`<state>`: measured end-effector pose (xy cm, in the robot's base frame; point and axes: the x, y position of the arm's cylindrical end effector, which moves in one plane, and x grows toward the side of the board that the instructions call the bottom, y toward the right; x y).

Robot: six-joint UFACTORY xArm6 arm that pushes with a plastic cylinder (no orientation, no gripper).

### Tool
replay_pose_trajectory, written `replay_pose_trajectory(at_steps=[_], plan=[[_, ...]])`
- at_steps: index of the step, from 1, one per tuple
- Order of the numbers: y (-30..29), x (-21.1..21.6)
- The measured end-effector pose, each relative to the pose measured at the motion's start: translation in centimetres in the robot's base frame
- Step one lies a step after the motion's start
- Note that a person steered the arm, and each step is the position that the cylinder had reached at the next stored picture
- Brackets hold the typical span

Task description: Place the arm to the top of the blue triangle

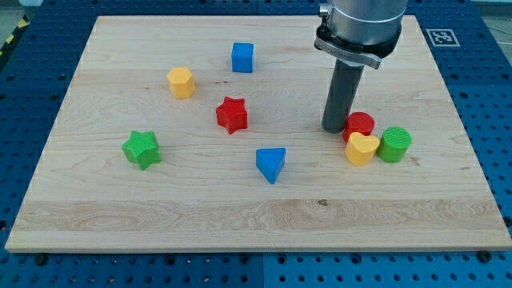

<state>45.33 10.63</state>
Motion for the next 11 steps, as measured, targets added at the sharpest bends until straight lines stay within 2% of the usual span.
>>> replay_pose_trajectory(at_steps=[3, 5, 11], plan=[[-1.4, -0.3], [-2.9, -2.7], [-3.3, -2.2]])
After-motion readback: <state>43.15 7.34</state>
